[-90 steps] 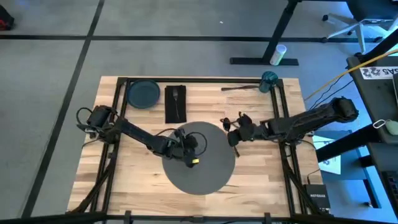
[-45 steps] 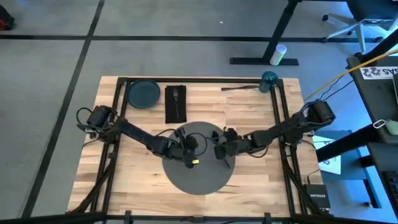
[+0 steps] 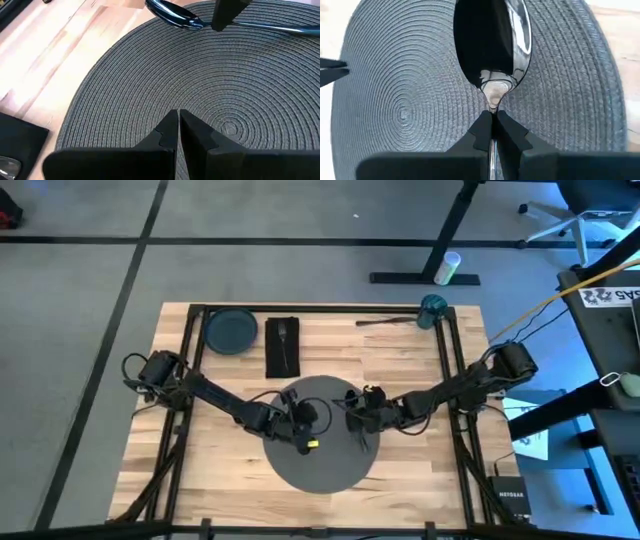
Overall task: Set table place
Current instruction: Put the black spoon on the gray tablemat, then put the black table knife on the gray tablemat to the left of the black spoon
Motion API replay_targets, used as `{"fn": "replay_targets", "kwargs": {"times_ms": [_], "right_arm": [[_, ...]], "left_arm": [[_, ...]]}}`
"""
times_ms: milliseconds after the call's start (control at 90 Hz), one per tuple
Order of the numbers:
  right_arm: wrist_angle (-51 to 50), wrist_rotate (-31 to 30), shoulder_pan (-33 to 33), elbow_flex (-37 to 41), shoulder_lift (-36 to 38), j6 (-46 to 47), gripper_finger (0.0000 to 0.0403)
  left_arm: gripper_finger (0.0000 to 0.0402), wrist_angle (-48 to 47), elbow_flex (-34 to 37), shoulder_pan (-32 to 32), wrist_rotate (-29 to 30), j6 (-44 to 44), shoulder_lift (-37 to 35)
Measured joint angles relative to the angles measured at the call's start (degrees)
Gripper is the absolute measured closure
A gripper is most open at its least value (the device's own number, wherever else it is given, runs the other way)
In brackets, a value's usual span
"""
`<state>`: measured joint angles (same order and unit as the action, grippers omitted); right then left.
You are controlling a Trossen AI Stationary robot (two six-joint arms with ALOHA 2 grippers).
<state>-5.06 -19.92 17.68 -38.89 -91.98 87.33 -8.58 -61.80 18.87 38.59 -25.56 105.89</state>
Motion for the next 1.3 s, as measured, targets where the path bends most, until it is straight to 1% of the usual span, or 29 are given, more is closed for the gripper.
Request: {"fn": "replay_targets", "kwargs": {"times_ms": [289, 678, 789, 1078, 1300], "right_arm": [[-5.3, -0.1, 0.6, 0.0, 0.0, 6.7, 0.0403], [-7.3, 0.1, 0.7, 0.0, 0.0, 7.5, 0.04], [-7.7, 0.0, 0.7, 0.0, 0.0, 8.1, 0.0388], [-7.1, 0.0, 0.7, 0.0, 0.1, 8.2, 0.0341], [-6.6, 1.3, 0.7, 0.0, 0.1, 8.1, 0.0313]], "left_arm": [[0.0401, -1.5, 0.0, 0.0, 0.0, -1.4, 0.0], [0.0401, -1.7, 0.0, 0.0, 0.0, -1.5, 0.0], [0.0401, -1.7, 0.0, 0.0, 0.0, -1.5, 0.0], [0.0401, -1.7, 0.0, 0.0, 0.0, -1.5, 0.0], [0.0401, -1.8, 0.0, 0.0, 0.0, -1.5, 0.0]]}}
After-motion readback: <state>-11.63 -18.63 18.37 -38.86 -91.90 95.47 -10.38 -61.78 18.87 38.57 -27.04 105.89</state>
